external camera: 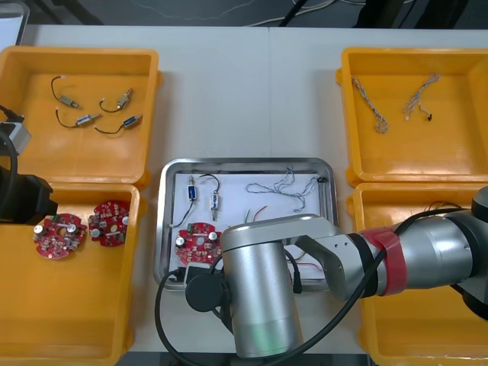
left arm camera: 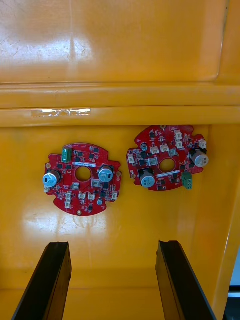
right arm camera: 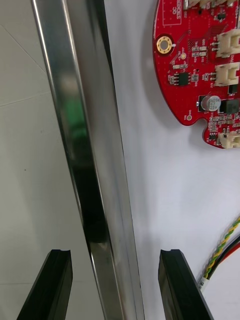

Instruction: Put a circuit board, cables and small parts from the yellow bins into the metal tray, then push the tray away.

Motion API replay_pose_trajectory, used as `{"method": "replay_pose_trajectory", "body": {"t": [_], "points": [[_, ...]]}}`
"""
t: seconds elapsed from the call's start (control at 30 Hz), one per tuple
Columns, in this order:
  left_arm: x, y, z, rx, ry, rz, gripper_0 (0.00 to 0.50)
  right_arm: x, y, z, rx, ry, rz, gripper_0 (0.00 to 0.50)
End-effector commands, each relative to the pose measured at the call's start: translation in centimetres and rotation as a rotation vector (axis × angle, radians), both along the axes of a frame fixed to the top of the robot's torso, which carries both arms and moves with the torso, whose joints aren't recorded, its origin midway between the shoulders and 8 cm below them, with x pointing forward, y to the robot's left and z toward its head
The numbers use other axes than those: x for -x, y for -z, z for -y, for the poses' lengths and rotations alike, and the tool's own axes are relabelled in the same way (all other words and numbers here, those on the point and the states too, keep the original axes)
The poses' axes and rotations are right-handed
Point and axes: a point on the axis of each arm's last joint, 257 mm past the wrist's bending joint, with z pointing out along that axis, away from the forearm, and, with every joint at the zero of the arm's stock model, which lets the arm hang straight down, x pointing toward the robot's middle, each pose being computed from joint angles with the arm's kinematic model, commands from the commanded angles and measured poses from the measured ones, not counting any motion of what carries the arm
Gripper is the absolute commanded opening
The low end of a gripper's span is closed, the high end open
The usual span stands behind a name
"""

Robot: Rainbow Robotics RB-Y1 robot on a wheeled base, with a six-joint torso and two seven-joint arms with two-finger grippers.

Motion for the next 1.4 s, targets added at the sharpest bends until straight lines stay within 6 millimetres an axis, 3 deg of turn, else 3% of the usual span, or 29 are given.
{"method": "replay_pose_trajectory", "body": {"t": [0.03,0.53,0.57,0.6,0.63,0.7,0.77,0.8,0.83,0.9,1.4], "points": [[0.6,-0.8,-1.4,-0.077,0.056,-0.001,0.5,-0.2,-0.6,-1.5,0.008,-0.088,0.029,0.5],[0.6,-0.8,-1.4,-0.077,0.056,-0.001,0.5,0.0,-0.1,-1.5,0.015,-0.093,0.021,0.5],[0.6,-0.8,-1.4,-0.077,0.056,-0.001,0.5,0.0,-0.1,-1.5,0.015,-0.094,0.021,0.416],[0.6,-0.8,-1.4,-0.077,0.056,-0.001,0.5,0.0,-0.1,-1.5,0.015,-0.094,0.021,0.376],[0.6,-0.8,-1.4,-0.077,0.056,-0.001,0.5,0.0,-0.1,-1.5,0.016,-0.096,0.021,0.376],[0.6,-0.8,-1.4,-0.077,0.056,-0.001,0.5,-0.1,-0.2,-1.5,0.017,-0.099,0.025,0.157],[0.6,-0.8,-1.4,-0.077,0.056,-0.001,0.5,-0.2,-0.3,-1.6,0.016,-0.099,0.03,0.133],[0.6,-0.8,-1.4,-0.077,0.056,-0.001,0.5,-0.3,-0.3,-1.6,0.016,-0.099,0.033,0.037],[0.6,-0.8,-1.4,-0.077,0.056,-0.001,0.5,-0.3,-0.3,-1.5,0.017,-0.1,0.034,0.022],[0.6,-0.8,-1.4,-0.077,0.056,-0.001,0.5,-0.8,-0.5,-1.5,0.017,-0.101,0.05,0.0],[0.6,-0.8,-1.4,-0.077,0.056,-0.001,0.5,-4.9,-3.6,-1.1,0.029,-0.112,0.158,0.0]]}}
